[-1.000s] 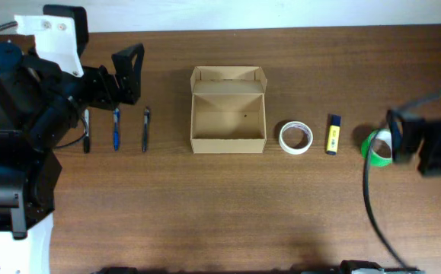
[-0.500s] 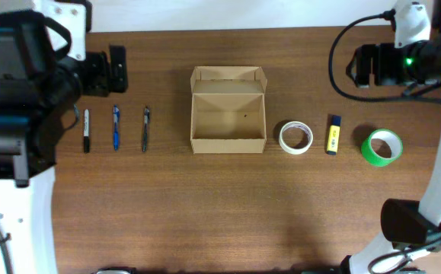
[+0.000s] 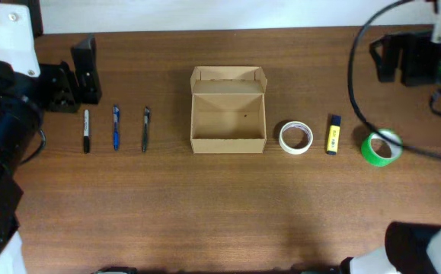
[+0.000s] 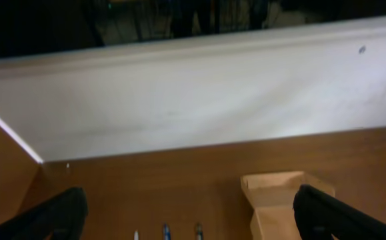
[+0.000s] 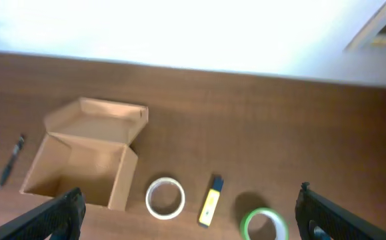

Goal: Pack container

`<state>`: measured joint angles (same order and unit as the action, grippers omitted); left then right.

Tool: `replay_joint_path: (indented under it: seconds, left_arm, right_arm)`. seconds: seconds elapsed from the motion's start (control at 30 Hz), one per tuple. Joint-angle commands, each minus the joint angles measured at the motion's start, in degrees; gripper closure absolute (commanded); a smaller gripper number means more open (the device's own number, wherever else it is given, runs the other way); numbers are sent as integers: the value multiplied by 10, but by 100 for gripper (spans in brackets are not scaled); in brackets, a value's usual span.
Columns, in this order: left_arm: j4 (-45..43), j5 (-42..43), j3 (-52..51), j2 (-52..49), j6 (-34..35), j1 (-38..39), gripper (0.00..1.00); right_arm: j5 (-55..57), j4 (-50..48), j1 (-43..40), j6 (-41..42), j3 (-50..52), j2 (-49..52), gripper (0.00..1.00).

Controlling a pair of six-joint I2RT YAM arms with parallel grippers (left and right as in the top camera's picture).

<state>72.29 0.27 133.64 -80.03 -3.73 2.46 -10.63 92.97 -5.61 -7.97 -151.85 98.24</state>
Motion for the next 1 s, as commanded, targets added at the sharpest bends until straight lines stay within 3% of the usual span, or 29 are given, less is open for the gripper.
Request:
replay_joint_path:
  seconds: [0.0,0.07,0.2,0.37,0.47,0.7,0.97]
  left_arm:
    - [13,-5,1,-8,-11,2,0]
    - [19,-5,1,-8,-11,2,0]
    - [26,-5,1,-7,-11,2,0]
    - [33,-5,1,0,-11,2,0]
    - [32,-5,1,6,-11,2,0]
    - [42,-5,1,13,-11,2,0]
    - [61,-5,1,12,-11,2,0]
  right_arm:
    - [14,0,-5,-16,-5,0,1]
    - [62,2,-5,-15,-5,2,1]
    - [180,0,-43,72,-3,11,1]
    - [186,22,-148,135,44,48,10]
    - [144,41,-196,141,106,75,2]
    - [42,40,-207,91,336,86,1]
    - [83,-86,-214,108,515,90,1]
